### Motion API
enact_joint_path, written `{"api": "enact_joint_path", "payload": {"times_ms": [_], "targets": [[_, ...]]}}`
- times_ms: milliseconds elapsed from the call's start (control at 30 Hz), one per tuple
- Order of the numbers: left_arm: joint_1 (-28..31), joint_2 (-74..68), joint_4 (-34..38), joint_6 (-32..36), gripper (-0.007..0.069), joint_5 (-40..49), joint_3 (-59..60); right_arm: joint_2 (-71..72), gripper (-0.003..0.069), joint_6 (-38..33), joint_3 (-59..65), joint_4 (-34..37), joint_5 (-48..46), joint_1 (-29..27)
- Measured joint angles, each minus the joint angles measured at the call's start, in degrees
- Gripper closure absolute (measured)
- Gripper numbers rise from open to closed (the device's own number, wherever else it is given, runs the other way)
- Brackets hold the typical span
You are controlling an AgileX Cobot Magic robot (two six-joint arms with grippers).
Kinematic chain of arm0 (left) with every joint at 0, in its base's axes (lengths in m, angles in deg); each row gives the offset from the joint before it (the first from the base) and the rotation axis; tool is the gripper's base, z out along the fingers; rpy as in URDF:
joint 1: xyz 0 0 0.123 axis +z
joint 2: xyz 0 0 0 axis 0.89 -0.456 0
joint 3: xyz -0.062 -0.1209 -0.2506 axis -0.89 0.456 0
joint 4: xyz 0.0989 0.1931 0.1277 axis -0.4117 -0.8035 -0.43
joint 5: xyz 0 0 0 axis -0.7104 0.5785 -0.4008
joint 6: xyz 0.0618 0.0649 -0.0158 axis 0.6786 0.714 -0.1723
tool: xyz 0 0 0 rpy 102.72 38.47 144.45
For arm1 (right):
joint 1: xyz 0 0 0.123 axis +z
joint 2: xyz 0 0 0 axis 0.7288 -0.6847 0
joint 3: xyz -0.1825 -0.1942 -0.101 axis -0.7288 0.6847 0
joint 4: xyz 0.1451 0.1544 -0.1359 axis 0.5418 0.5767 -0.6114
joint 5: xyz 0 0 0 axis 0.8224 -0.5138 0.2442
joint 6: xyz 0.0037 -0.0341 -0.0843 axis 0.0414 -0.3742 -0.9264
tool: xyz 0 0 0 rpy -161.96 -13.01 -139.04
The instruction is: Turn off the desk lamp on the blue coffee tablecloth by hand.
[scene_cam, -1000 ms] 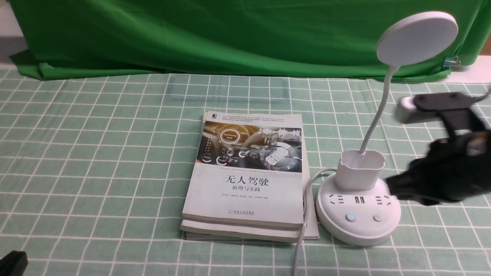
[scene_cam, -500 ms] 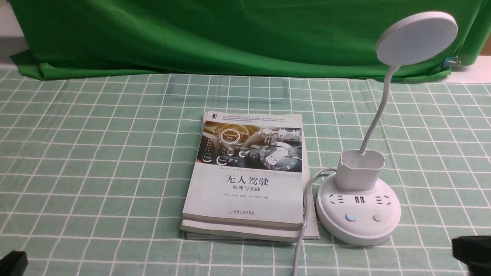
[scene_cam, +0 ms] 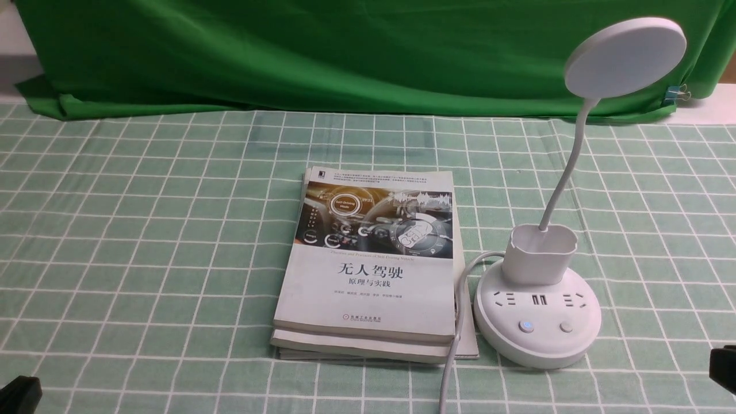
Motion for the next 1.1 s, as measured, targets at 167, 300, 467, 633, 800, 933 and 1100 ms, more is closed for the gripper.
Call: {"api": "enact_joint_path", "payload": {"times_ms": [167,300,467,633,800,933,1100], "targets": [[0.0,0.0,0.0,0.0,0.0624,0.0,0.0,5.21,0.0627,-2.67,4.0,-0.26,5.71,-3.8],[0.0,0.0,0.0,0.0,0.0624,0.0,0.0,13.22,0.0638,-7.29,14.61,-0.44,18.61,-9.55],[0.0,0.0,0.0,0.0,0.0624,0.0,0.0,21.76,0.0638,-9.06,26.26,-0.55,27.75,-13.5],[0.0,0.0,0.0,0.0,0.0624,0.0,0.0,27.81,0.0638,-10.56,30.01,-0.92,28.66,-14.74],[0.0,0.0,0.0,0.0,0.0624,0.01,0.0,30.31,0.0634,-11.75,30.01,-2.31,28.87,-14.78],[0.0,0.0,0.0,0.0,0.0624,-0.04,0.0,30.33,0.0633,-12.02,30.01,-2.44,28.82,-14.78],[0.0,0.0,0.0,0.0,0.0624,-0.04,0.0,30.33,0.0631,-12.02,30.01,-2.49,28.82,-14.78]]}}
